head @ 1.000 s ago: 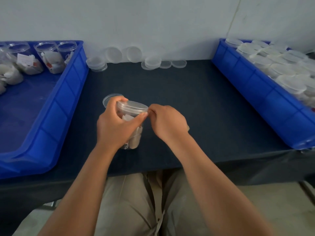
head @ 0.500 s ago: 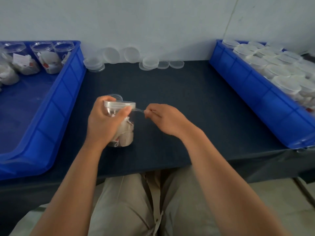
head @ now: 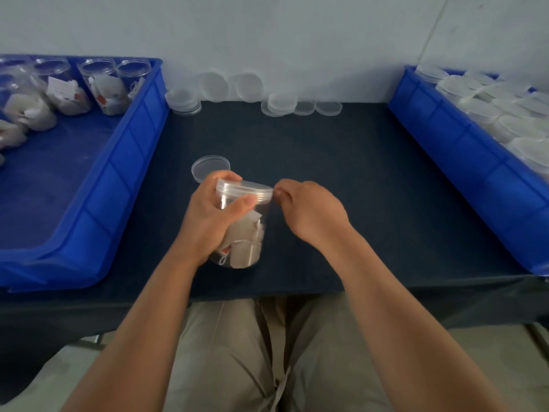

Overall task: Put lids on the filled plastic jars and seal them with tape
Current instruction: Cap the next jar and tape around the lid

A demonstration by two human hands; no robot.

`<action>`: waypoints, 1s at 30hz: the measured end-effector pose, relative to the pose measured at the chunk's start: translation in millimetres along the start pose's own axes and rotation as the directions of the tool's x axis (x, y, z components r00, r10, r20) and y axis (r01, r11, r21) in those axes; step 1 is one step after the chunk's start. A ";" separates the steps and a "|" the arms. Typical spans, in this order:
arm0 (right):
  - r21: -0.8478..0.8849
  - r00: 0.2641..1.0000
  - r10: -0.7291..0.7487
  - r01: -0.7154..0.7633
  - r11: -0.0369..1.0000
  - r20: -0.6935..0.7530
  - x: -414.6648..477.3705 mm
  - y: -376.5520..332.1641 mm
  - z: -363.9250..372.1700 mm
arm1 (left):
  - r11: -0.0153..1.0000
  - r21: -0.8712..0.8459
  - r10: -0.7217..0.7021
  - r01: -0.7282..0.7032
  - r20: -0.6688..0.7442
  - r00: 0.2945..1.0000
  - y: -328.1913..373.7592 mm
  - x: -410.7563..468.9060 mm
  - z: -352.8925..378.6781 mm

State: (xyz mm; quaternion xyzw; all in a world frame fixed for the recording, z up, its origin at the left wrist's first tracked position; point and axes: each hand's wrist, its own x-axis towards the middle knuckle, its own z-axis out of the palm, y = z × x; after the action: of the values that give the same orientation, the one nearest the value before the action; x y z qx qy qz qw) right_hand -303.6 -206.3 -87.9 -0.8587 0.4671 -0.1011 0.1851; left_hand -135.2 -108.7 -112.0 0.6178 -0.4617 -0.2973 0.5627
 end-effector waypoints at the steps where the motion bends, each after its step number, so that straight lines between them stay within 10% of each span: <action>1: -0.016 1.000 0.017 -0.017 1.000 -0.004 0.8 -1.9 1.5 | 0.999 -0.032 -0.005 0.006 0.003 1.000 -1.1 -0.4 -2.2; 15: -0.121 0.987 0.110 -0.095 0.988 0.116 22.3 -13.9 1.7 | 0.994 0.039 0.096 -0.101 0.107 0.990 6.7 2.3 -12.4; 20: -0.208 0.979 0.188 -0.168 0.964 0.079 35.9 13.1 16.4 | 0.979 -0.109 0.201 -0.172 0.395 0.897 2.9 -21.9 11.1; 30: -0.263 0.992 -0.083 0.055 0.963 -0.095 -3.5 44.5 37.0 | 0.949 -0.309 -0.033 0.061 0.096 0.995 -17.8 -15.5 13.6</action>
State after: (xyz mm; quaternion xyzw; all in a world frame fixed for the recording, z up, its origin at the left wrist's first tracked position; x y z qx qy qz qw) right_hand -326.7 -217.1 -140.0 -0.8848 0.4551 -0.0904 0.0424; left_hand -149.2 -101.5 -134.3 0.5183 -0.4189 -0.4071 0.6246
